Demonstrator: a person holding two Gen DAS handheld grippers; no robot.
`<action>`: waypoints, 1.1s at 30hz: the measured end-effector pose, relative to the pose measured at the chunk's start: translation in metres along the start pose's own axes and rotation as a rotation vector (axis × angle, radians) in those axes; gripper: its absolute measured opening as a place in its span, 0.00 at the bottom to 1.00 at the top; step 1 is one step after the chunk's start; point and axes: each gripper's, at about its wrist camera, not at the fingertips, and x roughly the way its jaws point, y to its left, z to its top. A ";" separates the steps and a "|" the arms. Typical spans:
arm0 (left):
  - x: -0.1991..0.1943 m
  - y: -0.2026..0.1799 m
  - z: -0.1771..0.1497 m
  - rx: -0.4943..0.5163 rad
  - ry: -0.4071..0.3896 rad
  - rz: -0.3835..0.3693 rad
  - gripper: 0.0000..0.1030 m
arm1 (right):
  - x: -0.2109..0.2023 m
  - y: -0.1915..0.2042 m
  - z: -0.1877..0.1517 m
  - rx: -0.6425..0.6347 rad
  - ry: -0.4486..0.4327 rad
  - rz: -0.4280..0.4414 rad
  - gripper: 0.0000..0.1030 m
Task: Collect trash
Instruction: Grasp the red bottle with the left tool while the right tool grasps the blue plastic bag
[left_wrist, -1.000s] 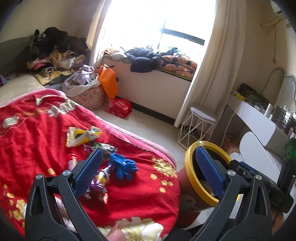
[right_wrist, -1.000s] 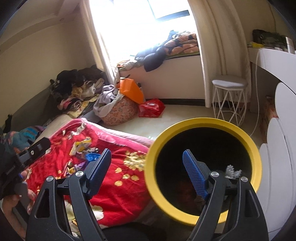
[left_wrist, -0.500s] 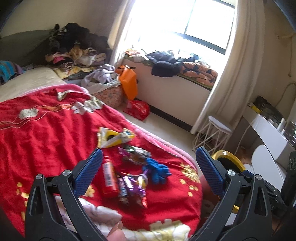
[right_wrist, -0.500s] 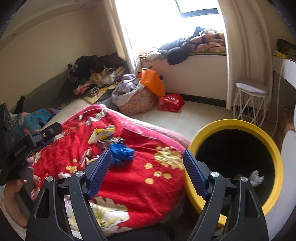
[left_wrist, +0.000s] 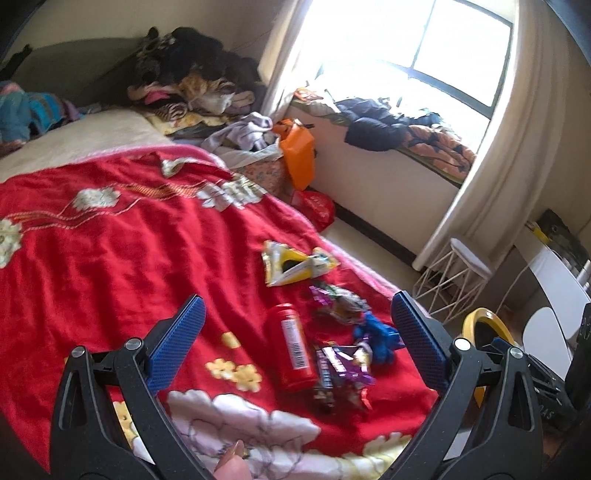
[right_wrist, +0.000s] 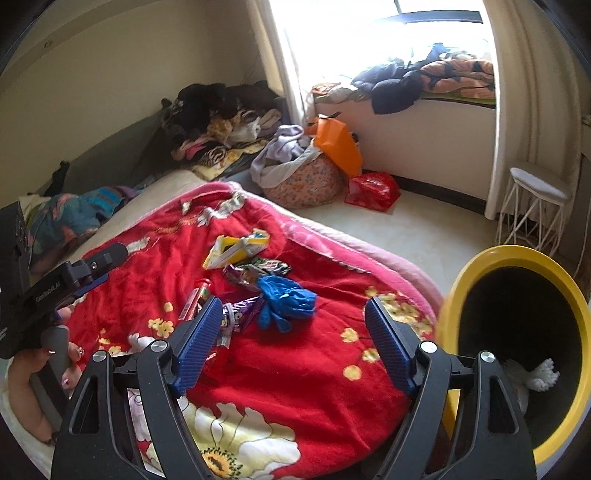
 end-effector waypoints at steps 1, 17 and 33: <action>0.003 0.004 0.000 -0.008 0.012 0.005 0.90 | 0.005 0.001 0.001 -0.006 0.008 0.001 0.74; 0.054 0.023 -0.031 -0.114 0.239 -0.079 0.57 | 0.095 -0.009 -0.001 0.068 0.170 0.013 0.56; 0.091 0.034 -0.052 -0.288 0.370 -0.175 0.34 | 0.131 -0.013 -0.018 0.138 0.250 0.066 0.26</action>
